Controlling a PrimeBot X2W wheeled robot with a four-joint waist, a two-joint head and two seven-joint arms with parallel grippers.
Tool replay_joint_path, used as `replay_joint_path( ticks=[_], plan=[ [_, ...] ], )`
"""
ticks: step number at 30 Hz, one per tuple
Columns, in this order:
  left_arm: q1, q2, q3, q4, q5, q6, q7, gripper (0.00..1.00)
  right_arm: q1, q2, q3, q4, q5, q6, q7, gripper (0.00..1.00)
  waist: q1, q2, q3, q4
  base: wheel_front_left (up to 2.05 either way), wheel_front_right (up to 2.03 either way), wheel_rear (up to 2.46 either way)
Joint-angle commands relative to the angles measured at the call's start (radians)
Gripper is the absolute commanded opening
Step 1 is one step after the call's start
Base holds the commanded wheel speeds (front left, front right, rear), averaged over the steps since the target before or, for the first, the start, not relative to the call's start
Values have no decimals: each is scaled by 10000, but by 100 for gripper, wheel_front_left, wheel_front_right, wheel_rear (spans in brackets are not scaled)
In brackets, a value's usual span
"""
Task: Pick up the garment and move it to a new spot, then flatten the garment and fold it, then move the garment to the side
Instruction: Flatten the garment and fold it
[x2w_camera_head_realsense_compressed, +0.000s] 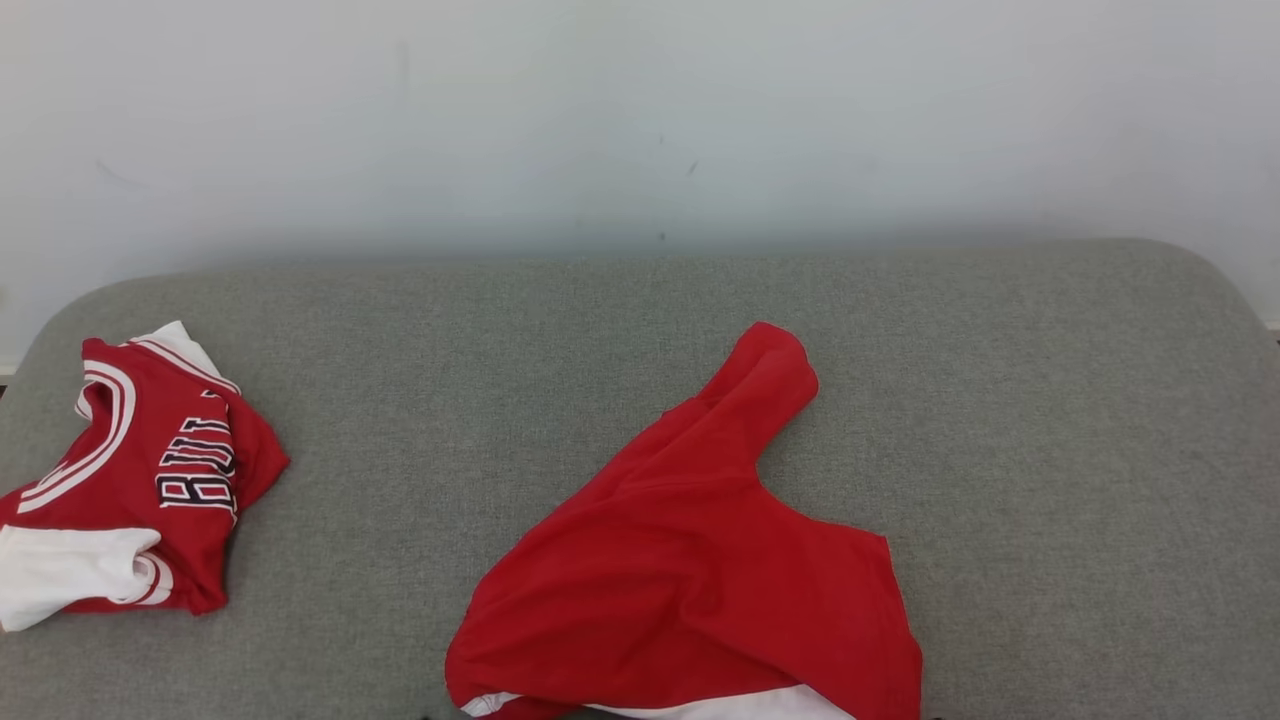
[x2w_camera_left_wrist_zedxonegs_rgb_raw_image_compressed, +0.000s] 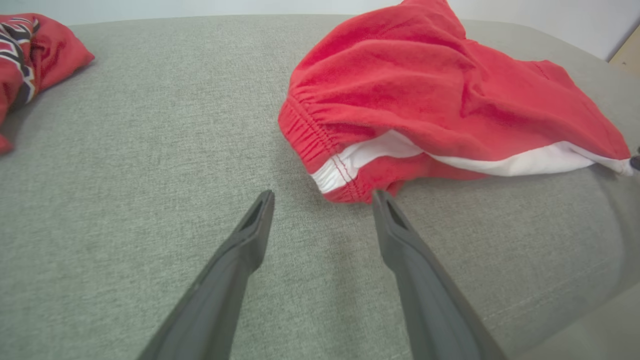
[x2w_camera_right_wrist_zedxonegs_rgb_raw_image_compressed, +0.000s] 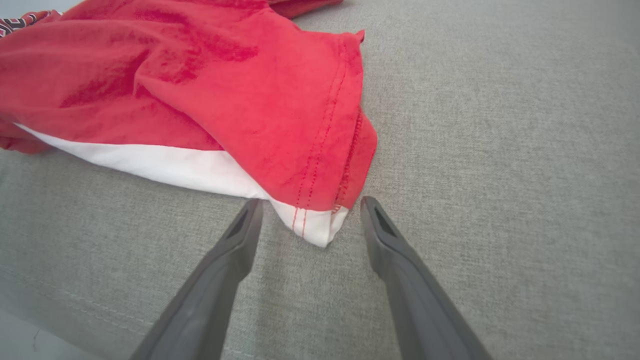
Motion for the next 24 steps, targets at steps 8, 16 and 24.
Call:
replay_joint_path(
  ticks=[8,16,24],
  plan=[
    [-969,316,-555,568,-389,25,-34,100,-678,77,369,819,-47,-23,-87,100,0,0,152,-23,0,0,0],
    [-1436,203,-1079,1144,-1036,23,-34,100,-1099,141,556,1199,20,-23,-103,100,0,0,273,-76,0,0,0],
    [-1555,222,-1404,1357,-1736,24,-34,0,-1239,123,812,1126,248,-23,-105,0,0,0,252,-181,0,0,0]
  ],
)
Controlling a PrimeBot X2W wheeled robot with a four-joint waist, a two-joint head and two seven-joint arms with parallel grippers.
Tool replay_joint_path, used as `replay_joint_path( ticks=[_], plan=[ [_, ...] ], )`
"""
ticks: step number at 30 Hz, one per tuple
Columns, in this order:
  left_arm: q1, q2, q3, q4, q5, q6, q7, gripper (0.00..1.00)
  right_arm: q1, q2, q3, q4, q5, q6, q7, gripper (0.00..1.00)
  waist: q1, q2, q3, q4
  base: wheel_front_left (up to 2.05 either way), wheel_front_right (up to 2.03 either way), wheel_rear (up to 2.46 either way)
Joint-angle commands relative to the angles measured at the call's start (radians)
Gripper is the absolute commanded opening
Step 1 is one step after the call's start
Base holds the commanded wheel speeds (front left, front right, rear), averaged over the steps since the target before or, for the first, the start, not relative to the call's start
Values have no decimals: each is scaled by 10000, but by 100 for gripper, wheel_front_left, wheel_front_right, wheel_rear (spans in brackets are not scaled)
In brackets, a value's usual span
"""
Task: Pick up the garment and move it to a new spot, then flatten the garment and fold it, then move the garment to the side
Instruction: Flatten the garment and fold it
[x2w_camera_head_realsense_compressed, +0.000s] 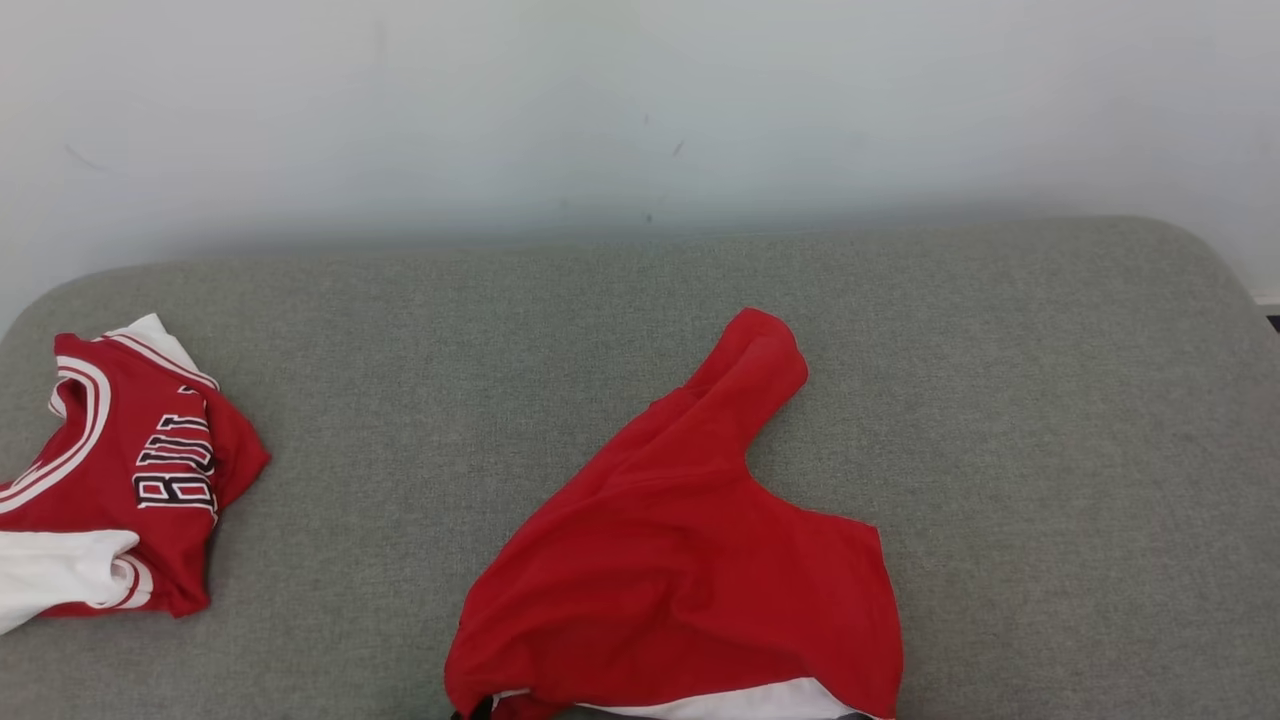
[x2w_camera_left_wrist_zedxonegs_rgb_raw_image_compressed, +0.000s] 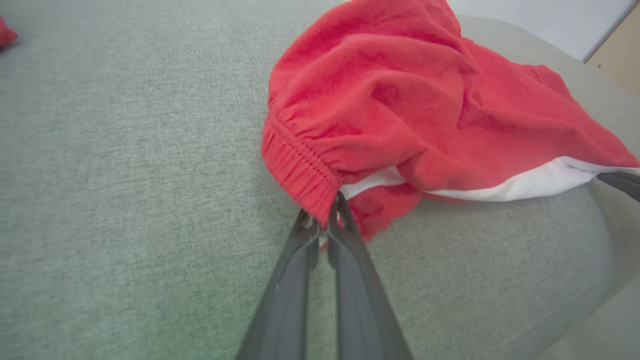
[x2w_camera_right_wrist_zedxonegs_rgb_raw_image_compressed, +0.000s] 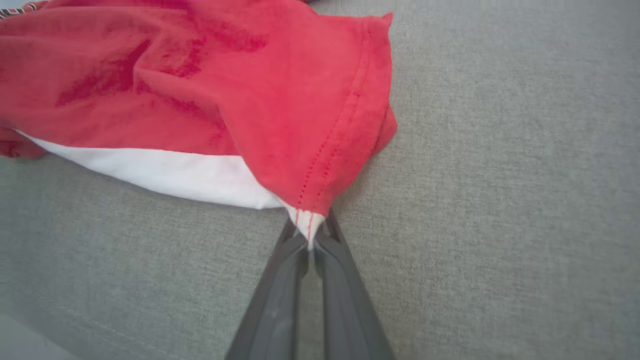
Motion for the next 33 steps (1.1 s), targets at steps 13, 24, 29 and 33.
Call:
replay_joint_path(
  ticks=[13,24,29,33],
  plan=[
    [530,633,1235,-2742,734,24,-34,0,313,-876,-180,-2853,593,-23,59,0,-1,-1,41,-57,0,0,0],
    [-4101,2422,-293,-3063,-3,24,322,0,-3500,-1675,209,-3502,1419,-23,1061,0,-1,-1,1464,-282,0,0,0],
    [-6736,3041,-1101,-2871,-811,24,914,0,-5921,-1744,279,-3043,2107,-23,1502,0,-1,-1,2507,-417,0,0,0],
    [-9370,3562,-1871,-2534,-1539,24,1369,0,-8652,-1649,422,-2274,2623,-23,2021,0,-1,-1,3633,-630,0,0,0]
  ],
)
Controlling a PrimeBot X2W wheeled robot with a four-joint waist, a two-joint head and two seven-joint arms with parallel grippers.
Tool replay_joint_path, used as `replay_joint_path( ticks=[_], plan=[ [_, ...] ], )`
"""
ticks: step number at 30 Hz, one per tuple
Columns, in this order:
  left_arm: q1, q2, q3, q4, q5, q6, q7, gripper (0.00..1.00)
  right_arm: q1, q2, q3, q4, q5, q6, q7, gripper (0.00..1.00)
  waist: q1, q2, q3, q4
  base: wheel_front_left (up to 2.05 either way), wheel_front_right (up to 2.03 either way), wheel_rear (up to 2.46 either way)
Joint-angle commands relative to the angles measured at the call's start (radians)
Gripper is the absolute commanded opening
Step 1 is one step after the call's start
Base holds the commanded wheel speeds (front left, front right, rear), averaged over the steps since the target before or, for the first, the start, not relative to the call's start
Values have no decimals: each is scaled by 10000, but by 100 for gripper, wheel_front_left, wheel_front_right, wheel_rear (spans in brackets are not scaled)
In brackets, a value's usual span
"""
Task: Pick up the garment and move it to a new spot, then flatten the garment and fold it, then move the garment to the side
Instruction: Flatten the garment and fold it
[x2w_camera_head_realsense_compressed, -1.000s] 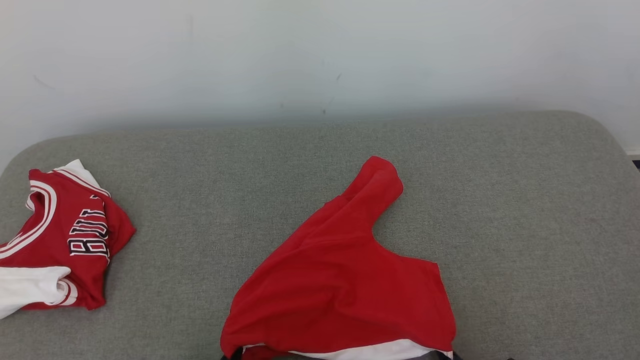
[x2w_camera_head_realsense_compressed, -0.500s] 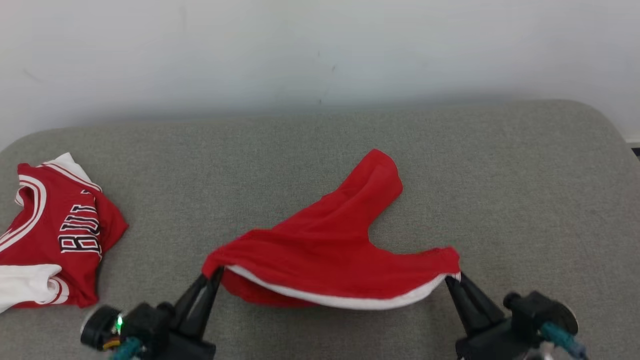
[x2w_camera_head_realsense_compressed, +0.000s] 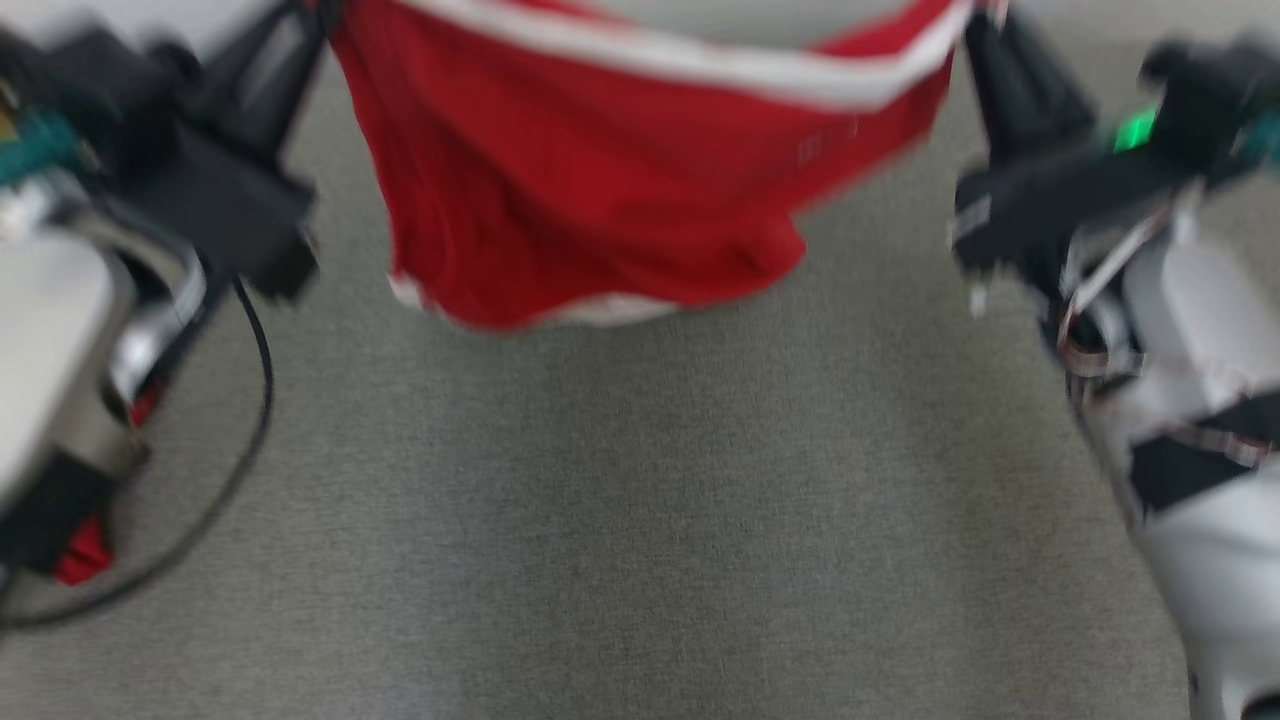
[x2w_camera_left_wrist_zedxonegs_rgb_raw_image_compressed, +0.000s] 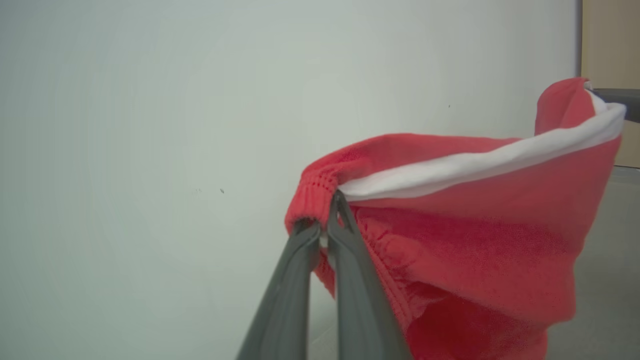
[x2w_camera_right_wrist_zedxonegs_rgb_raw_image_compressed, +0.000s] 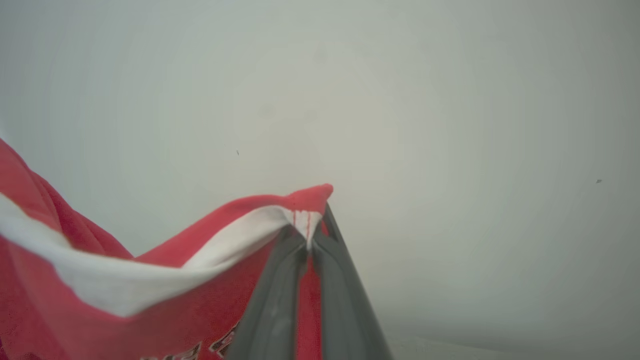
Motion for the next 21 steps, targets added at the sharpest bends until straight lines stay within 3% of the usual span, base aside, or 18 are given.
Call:
replay_joint_path(
  ticks=[1,5,13,21],
  plan=[
    [-265,11,-108,86,-99,24,42,0,-311,124,69,75,19,-23,33,0,-3,-2,1414,-334,0,0,0],
    [-2628,259,-809,725,-834,24,308,0,-2787,301,205,1064,447,-23,494,0,-3,-2,2339,-510,0,0,0],
    [-6467,142,-1695,2283,-1874,25,65,0,-6919,569,-55,3105,950,-23,850,0,-3,-2,3609,-717,0,0,0],
    [-8605,-50,-3168,3353,-2273,24,-317,0,-8747,731,420,4554,910,-23,392,0,-3,-2,4089,-846,0,0,0]
  ],
)
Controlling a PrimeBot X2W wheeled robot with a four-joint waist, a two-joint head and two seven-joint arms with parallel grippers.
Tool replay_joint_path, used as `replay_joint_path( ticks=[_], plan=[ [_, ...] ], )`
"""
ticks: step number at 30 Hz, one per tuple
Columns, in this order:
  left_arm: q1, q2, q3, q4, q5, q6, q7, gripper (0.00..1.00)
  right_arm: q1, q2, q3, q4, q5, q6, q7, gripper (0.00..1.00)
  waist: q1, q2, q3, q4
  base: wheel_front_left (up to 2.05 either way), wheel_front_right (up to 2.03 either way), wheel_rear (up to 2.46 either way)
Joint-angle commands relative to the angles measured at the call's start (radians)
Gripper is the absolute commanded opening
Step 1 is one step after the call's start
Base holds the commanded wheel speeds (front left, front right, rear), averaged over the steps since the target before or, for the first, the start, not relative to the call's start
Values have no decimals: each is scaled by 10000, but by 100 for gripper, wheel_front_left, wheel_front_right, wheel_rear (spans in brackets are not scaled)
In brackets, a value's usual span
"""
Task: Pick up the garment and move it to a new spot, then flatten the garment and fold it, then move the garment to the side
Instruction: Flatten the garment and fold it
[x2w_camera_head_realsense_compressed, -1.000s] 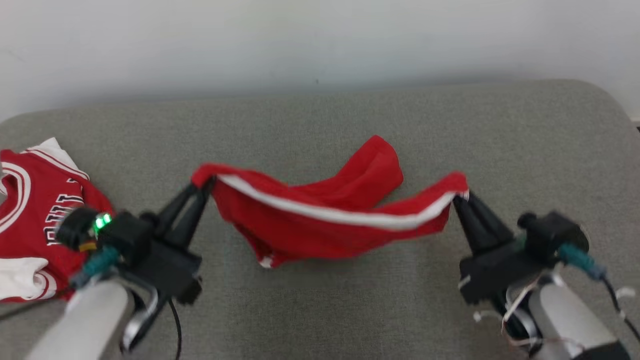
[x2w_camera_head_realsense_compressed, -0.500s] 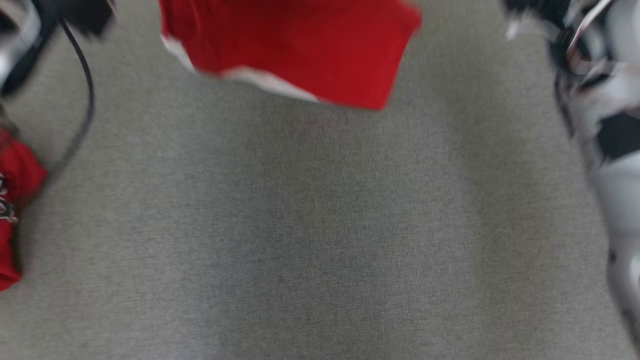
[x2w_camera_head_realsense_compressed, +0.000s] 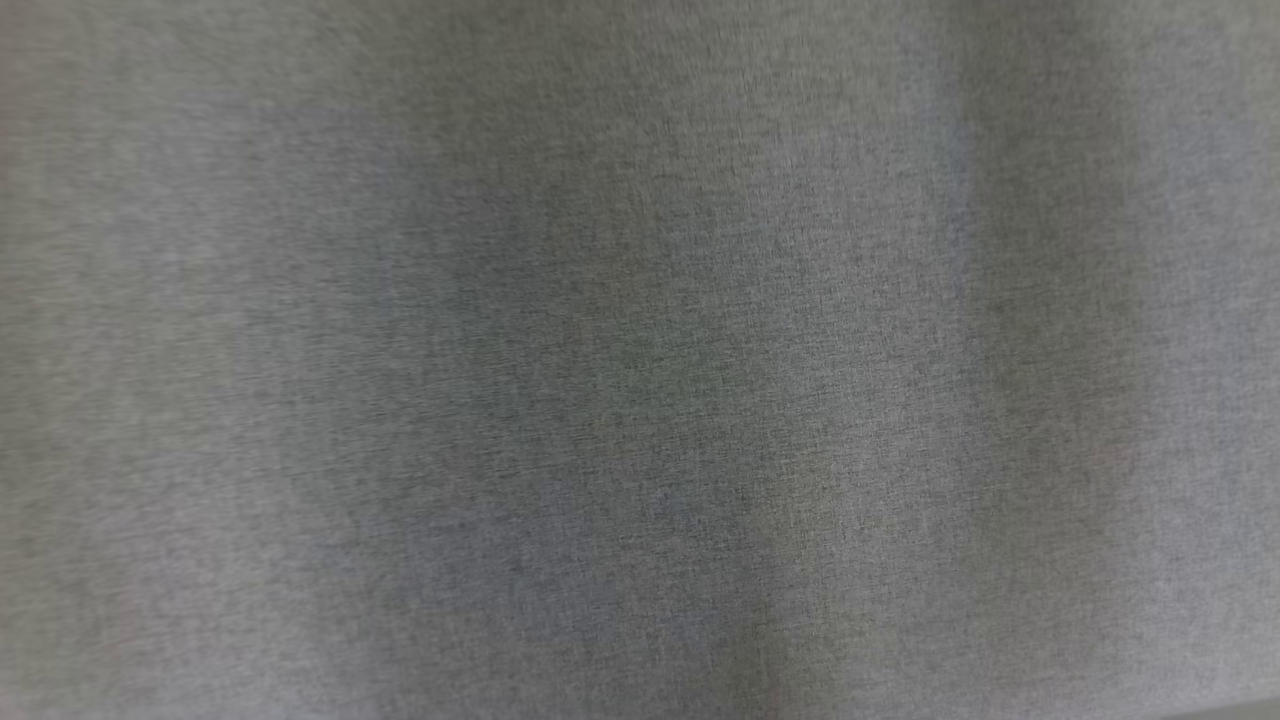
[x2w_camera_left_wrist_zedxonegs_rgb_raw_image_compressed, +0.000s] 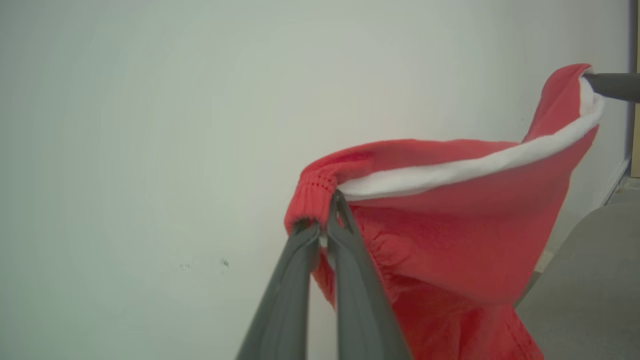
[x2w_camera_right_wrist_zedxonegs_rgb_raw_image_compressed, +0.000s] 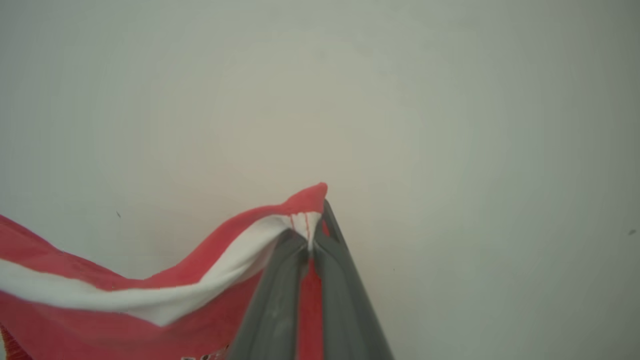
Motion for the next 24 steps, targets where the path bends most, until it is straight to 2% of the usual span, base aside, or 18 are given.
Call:
replay_joint_path(
  ticks=[1,8,14,17,20,24],
  plan=[
    [-348,-36,-305,196,-252,24,-112,0,-189,80,155,165,73,-23,-162,0,-4,-4,440,-231,0,0,0],
    [-350,56,-1319,569,-1088,24,-750,0,165,-138,789,482,457,-23,-620,0,-4,-4,657,-267,0,0,0],
    [897,445,-1709,-21,-1727,24,-1150,0,1517,-685,1486,-80,1241,-23,-1076,0,-4,-4,35,-165,0,0,0],
    [1573,653,-1378,-531,-1907,24,-1178,0,2195,-929,1736,-447,1582,-23,-1179,0,-4,-4,-317,-133,0,0,0],
    [3026,977,-845,-1495,-1735,60,-1169,0,3485,-1420,2098,-1185,1961,-23,-1276,0,-4,-4,-882,-91,0,0,0],
    [5092,1308,-92,-2876,-1418,495,-1172,0,5435,-1953,2340,-2268,2351,-23,-1385,0,-4,-4,-1616,-96,0,0,0]
  ],
)
